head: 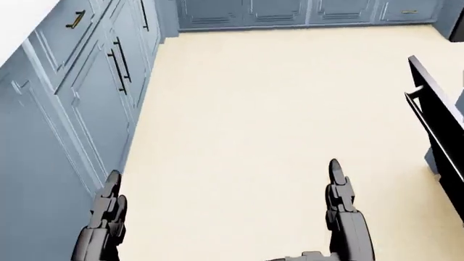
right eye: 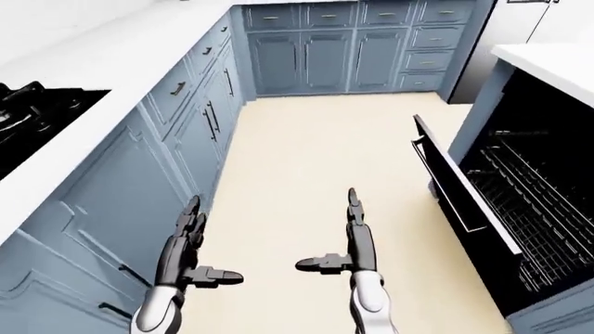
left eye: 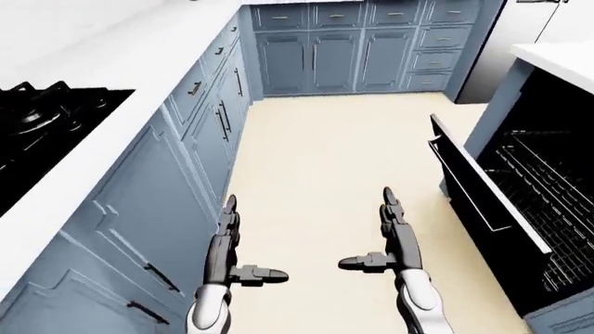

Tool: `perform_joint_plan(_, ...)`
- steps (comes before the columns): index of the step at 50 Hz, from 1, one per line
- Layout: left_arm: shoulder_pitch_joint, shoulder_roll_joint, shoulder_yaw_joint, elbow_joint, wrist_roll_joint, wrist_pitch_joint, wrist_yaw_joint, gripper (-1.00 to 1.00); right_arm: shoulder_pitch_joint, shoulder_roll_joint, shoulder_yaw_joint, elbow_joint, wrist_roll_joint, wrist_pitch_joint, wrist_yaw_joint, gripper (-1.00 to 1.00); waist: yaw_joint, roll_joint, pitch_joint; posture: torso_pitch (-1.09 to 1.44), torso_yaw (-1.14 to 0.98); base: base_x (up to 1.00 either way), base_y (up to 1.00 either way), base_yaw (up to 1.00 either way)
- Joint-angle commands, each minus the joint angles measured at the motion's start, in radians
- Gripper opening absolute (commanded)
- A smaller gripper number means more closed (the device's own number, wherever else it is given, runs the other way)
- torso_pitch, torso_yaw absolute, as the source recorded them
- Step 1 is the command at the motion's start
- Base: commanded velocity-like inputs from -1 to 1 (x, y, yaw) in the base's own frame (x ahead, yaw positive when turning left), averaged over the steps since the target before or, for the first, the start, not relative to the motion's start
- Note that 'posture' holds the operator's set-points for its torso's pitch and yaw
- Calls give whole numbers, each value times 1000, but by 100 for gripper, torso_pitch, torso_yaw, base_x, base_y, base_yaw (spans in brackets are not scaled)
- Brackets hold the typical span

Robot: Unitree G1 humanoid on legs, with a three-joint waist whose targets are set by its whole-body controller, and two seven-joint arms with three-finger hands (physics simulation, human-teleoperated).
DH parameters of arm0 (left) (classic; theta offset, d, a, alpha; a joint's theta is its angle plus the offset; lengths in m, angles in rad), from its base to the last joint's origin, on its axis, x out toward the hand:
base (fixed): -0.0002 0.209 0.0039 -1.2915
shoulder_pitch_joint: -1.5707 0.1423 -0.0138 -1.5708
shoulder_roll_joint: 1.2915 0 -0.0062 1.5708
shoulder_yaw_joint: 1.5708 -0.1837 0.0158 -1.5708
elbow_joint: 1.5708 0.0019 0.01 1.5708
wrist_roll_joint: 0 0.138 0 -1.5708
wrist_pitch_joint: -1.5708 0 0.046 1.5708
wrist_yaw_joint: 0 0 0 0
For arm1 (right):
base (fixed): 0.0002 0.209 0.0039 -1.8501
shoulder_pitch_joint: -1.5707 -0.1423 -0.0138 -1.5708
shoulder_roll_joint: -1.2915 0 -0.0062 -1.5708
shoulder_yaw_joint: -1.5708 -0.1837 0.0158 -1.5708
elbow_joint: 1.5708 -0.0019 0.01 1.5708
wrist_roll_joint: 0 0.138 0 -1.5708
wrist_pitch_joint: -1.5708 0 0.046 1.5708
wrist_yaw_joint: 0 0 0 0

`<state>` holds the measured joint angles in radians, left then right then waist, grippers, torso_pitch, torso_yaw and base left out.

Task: Close the dishwasher door

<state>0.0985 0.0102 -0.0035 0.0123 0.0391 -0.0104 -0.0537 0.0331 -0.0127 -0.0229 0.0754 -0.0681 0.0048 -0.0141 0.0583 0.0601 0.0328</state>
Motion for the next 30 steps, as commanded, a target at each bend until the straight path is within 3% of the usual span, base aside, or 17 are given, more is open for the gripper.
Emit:
perform_joint_plan(1,-19,-7,-19,-54,-4,-33,-5,100,-21,-10,-19,-45,0,-35,-7,100,-3,-16,-17,0,0,6,0,100)
perform_joint_plan(7,-18,-7,-18,-57,-5,-31,-6,100,-20,-9,-17,-53,-3,-29,-8,100,-14,-85,11,0,0,6,0,100)
perform_joint_plan(8,-17,-7,-19,-57,-4,-32,-6,100,-19,-8,-18,-70,-12,-4,-22,100,-40,-100,24,0,0,0,0,0)
perform_joint_plan(9,-18,-7,-18,-55,-4,-33,-7,100,-20,-7,-15,-72,-12,-4,-21,100,-39,-102,11,0,0,0,0,0)
perform_joint_plan(11,-16,-7,-19,-58,-4,-32,-7,100,-26,-9,-17,-61,-6,-9,-15,100,-41,-154,-5,0,0,0,0,0)
perform_joint_plan(12,-18,-7,-18,-59,-4,-30,-7,100,-25,-10,-17,-65,-5,-6,-13,100,-48,-111,5,0,0,0,0,0)
perform_joint_plan(17,-17,-7,-19,-60,-3,-29,-6,100,-18,-9,-16,-78,-3,-1,-8,100,-55,-60,-20,0,0,0,0,0)
perform_joint_plan(20,-14,-8,-20,-64,-3,-29,-6,100,-15,-8,-15,-81,-2,0,-6,100,-57,-64,-26,0,0,0,-1,0)
perform_joint_plan(21,-14,-8,-20,-64,-3,-28,-6,100,-14,-8,-15,-81,-2,1,-5,100,-56,-59,-44,0,0,0,-12,0)
perform_joint_plan(23,-17,-7,-19,-61,-4,-28,-6,100,-14,-8,-15,-78,0,-2,-4,100,-52,-43,-14,0,0,0,-33,0)
perform_joint_plan(26,-16,-7,-19,-64,-4,-27,-7,100,-11,-8,-13,-85,-1,-1,-3,100,-48,-15,-30,0,0,0,-33,0)
perform_joint_plan(30,-19,-7,-19,-57,-3,-30,-6,100,-18,-8,-14,-70,-2,-4,-4,100,-43,-39,-26,0,0,0,-29,0)
